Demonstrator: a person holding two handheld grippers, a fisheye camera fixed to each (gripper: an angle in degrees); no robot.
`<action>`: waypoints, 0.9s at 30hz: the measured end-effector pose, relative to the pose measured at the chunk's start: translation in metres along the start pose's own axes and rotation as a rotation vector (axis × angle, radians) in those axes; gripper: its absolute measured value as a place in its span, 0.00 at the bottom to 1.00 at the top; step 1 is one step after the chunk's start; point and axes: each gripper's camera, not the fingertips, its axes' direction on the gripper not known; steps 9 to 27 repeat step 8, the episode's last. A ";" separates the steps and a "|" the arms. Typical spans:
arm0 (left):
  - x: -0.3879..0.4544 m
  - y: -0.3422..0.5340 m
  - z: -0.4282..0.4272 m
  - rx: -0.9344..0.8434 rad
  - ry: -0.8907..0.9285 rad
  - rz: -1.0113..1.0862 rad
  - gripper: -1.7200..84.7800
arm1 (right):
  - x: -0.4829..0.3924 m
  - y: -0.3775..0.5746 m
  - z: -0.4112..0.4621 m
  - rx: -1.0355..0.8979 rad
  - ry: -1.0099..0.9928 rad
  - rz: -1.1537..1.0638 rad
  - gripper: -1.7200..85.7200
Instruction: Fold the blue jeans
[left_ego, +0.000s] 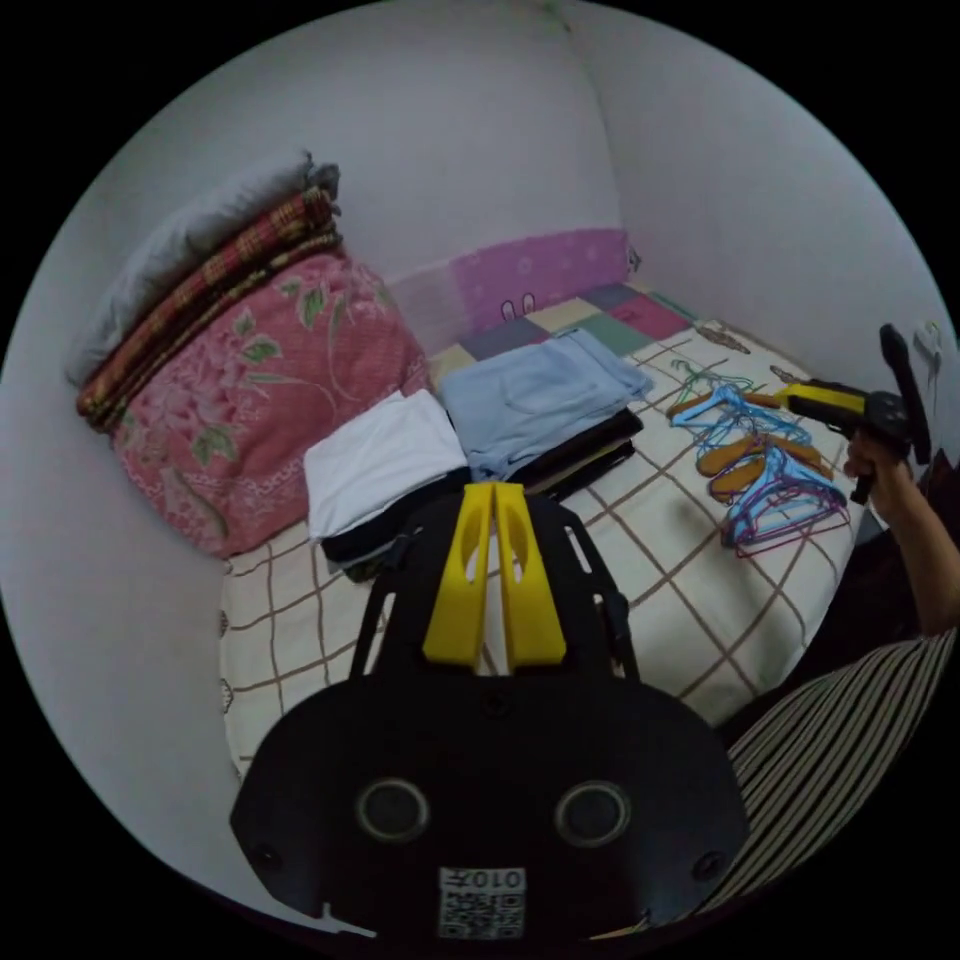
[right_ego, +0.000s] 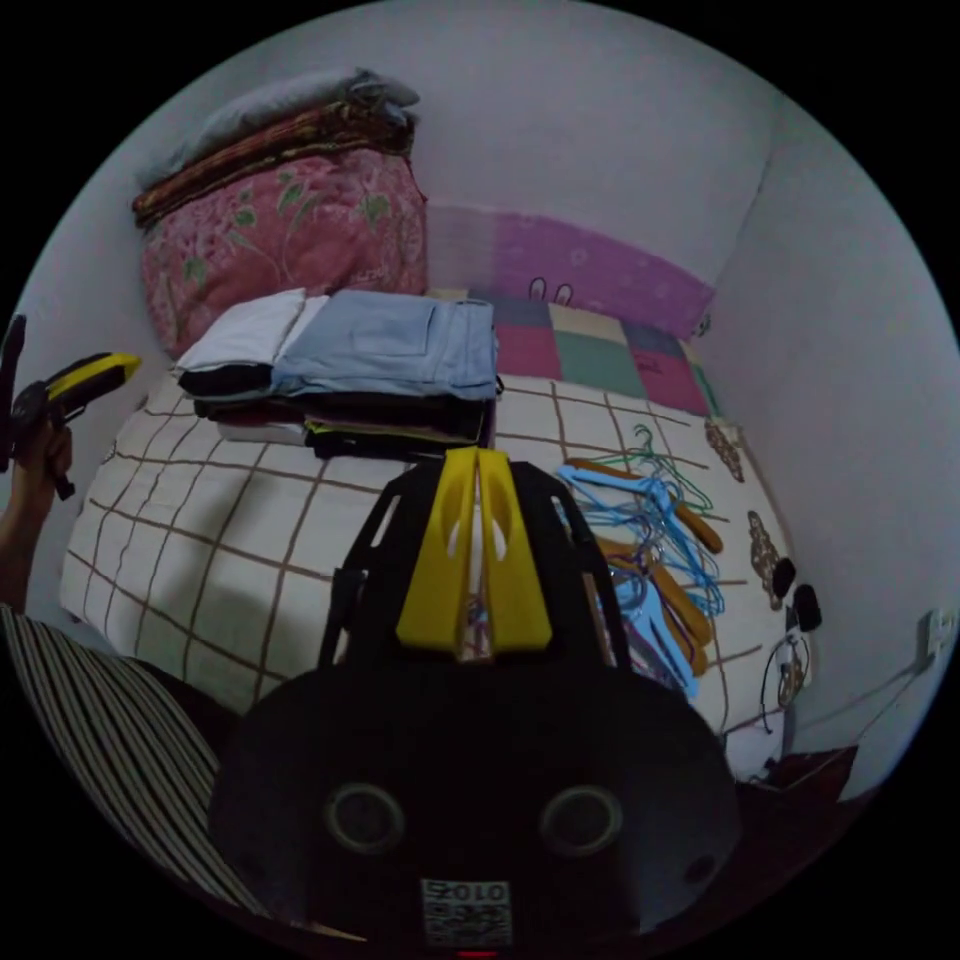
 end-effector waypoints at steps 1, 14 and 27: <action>0.004 0.004 -0.009 0.018 0.011 0.001 0.02 | -0.008 0.012 -0.027 0.009 0.011 0.014 0.05; 0.024 0.035 -0.115 0.190 0.095 0.008 0.02 | -0.055 0.073 -0.173 0.115 0.147 0.060 0.05; 0.024 0.035 -0.115 0.190 0.095 0.008 0.02 | -0.055 0.073 -0.173 0.115 0.147 0.060 0.05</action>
